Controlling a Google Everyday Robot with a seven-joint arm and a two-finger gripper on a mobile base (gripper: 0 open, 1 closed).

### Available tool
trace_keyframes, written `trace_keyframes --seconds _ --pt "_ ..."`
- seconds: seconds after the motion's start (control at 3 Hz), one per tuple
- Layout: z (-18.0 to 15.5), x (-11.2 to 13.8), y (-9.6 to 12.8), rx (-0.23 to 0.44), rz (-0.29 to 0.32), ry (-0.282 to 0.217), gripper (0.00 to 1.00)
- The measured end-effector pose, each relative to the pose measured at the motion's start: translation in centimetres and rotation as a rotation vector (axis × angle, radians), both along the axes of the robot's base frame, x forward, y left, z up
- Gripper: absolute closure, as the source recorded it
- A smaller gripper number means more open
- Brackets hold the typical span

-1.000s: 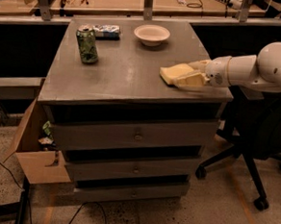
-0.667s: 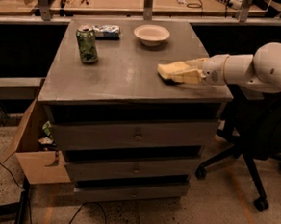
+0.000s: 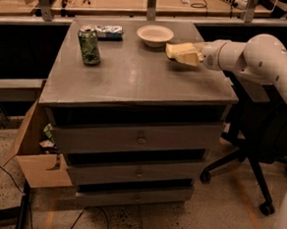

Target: Move sponge near paper bowl

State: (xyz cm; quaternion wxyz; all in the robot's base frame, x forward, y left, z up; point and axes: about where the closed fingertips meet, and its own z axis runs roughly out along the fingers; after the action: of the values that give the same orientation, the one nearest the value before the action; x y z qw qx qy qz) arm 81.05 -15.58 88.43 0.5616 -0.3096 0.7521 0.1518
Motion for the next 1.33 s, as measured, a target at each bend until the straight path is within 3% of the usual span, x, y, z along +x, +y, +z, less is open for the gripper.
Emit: trace_keyframes --seconds 0.33,0.67,1.33 --pt "-0.7 3.3 0.2 -0.012 -0.071 -0.002 1.00" --pt "-1.4 5.6 1.2 -0.001 -0.072 -0.006 0.81" --pt "-2.5 7.3 2.6 -0.014 -0.053 -0.003 0.35"
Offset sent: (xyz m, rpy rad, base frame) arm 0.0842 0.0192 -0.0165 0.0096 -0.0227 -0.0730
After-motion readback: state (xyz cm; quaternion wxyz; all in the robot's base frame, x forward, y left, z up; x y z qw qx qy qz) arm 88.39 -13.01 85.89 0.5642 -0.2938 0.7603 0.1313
